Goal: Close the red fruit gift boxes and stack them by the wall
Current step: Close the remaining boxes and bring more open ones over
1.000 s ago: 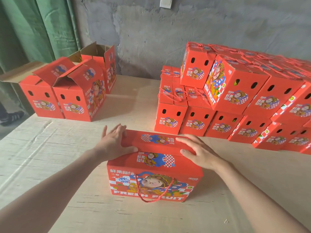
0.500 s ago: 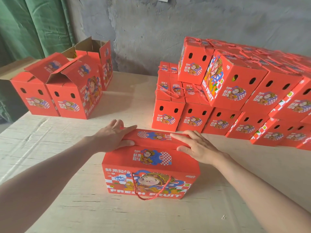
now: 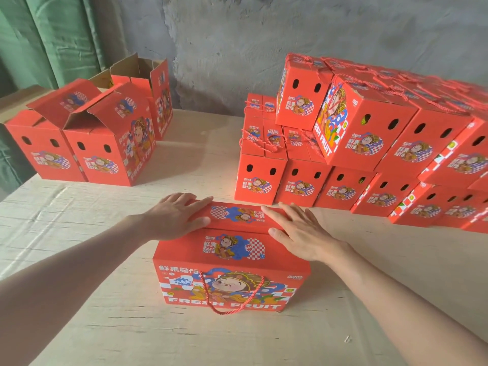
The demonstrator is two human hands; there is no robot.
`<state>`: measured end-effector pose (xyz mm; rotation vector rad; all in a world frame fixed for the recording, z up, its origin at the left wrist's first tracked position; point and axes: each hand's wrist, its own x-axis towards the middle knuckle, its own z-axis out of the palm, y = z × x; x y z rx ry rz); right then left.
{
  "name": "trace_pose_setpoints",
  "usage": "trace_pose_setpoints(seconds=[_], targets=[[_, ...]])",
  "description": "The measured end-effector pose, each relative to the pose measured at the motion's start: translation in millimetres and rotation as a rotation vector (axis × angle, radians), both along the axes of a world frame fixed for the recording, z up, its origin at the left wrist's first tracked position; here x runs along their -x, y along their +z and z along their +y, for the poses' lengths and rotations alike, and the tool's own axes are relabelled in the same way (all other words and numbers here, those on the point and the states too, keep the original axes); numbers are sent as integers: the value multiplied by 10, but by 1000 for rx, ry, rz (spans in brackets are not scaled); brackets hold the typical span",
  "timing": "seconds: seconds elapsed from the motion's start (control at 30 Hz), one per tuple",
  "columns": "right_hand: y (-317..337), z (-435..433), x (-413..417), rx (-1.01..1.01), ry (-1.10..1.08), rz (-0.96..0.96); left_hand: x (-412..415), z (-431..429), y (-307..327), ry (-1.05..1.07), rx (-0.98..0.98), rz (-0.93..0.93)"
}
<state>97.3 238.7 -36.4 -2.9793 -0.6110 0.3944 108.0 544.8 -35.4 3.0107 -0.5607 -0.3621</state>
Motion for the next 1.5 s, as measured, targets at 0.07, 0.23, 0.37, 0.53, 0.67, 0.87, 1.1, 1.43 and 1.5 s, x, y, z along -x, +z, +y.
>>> trace_pose_setpoints(seconds=[0.07,0.23,0.37,0.53,0.67,0.87,1.1,1.43,1.5], targets=[[-41,0,33,-35,-9,34,31,8,-54,-1,3,-26],[-90,-2,5,-65,-7,75,35,-23,-146,40,5,-22],[-106,-7,-4,-72,-11,63,18,-7,-96,84,136,116],[-145,29,59,-1,157,-142,62,-55,-143,5,-70,-22],[-156,88,72,-42,214,-77,109,-97,-115,51,-103,-80],[-194,75,109,-148,121,-68,631,-665,-362,32,97,-151],[-137,-53,-39,-271,100,-122,690,-606,-304,-28,153,-314],[-170,32,354,-183,23,-104,5,-159,-221,200,36,-211],[-173,59,486,-165,30,-53,5,-262,-209,411,183,-165]])
